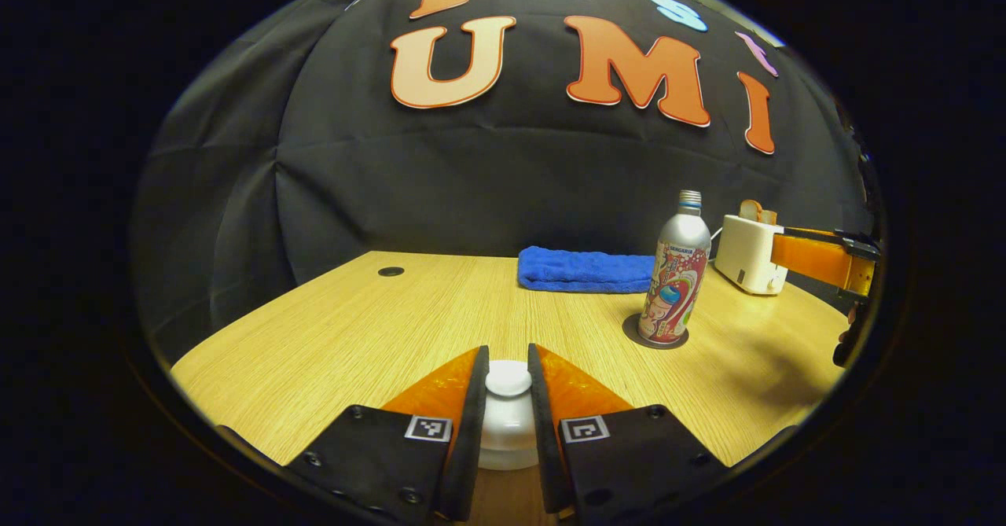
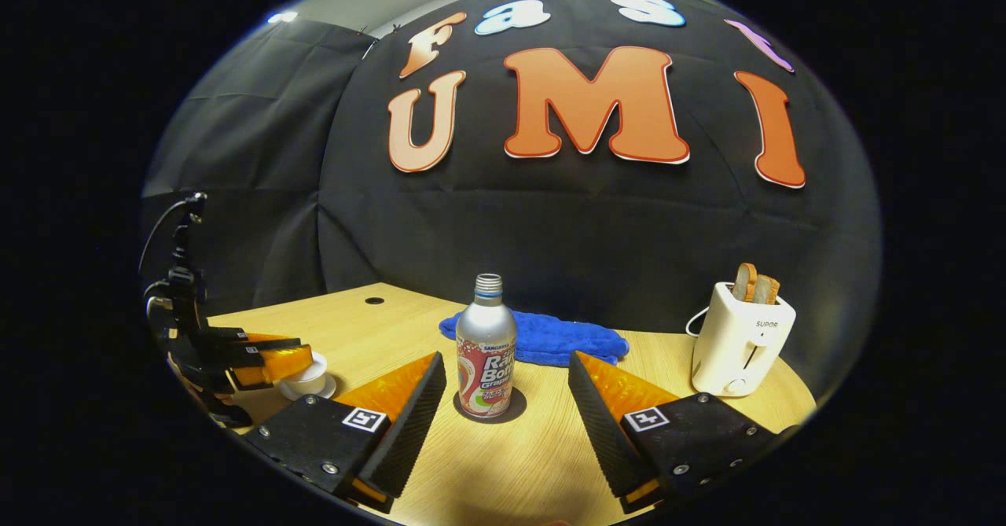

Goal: Open the teacup lid with one hand, grasp the water bottle and pour water into the teacup with the other hand; after pouring, place the water bottle on the coaster and then close the teacup lid.

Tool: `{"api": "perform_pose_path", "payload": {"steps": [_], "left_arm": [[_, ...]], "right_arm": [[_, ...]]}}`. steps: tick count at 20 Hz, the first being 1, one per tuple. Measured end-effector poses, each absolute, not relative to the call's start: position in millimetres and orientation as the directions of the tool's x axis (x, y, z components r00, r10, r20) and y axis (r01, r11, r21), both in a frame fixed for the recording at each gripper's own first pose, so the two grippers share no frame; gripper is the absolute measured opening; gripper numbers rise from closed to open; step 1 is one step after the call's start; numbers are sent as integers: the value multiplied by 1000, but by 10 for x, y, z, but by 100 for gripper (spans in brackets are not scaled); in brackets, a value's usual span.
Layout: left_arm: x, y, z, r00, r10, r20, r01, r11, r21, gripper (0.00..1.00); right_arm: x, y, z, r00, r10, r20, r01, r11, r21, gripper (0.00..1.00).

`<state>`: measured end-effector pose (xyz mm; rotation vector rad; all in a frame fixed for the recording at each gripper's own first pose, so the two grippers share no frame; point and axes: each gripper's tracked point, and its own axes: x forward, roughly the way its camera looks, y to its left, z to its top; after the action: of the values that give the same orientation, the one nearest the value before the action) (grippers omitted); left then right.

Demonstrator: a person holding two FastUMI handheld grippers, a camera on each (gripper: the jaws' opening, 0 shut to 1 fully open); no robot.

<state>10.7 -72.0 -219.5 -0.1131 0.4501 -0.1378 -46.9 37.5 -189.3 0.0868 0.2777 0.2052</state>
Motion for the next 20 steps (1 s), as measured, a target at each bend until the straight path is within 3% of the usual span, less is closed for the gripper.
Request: {"api": "perform_pose_path", "payload": {"steps": [1,2,6,12,17,20], "left_arm": [[109,-688,-2204,891,-147,-430,101,987,-129,34],[105,-659,-2217,890,-138,-435,95,988,-118,46],[126,-688,-2089,904,-139,-405,106,989,-102,67],[193,-792,-1445,957,-134,-257,115,989,-89,96],[196,-1013,-837,981,-159,-114,149,985,-91,100],[168,-1138,-587,983,-174,-56,168,981,-94,97]], "right_arm": [[-490,344,-1875,944,207,-258,-184,977,112,94],[-518,313,-1858,947,198,-255,-175,978,110,94],[-606,235,-1769,956,180,-233,-157,981,113,94],[-682,34,-1549,981,100,-169,-87,993,82,94],[-773,7,-1370,993,56,-103,-53,998,36,94],[-835,58,-1325,995,59,-81,-56,998,37,94]]}}
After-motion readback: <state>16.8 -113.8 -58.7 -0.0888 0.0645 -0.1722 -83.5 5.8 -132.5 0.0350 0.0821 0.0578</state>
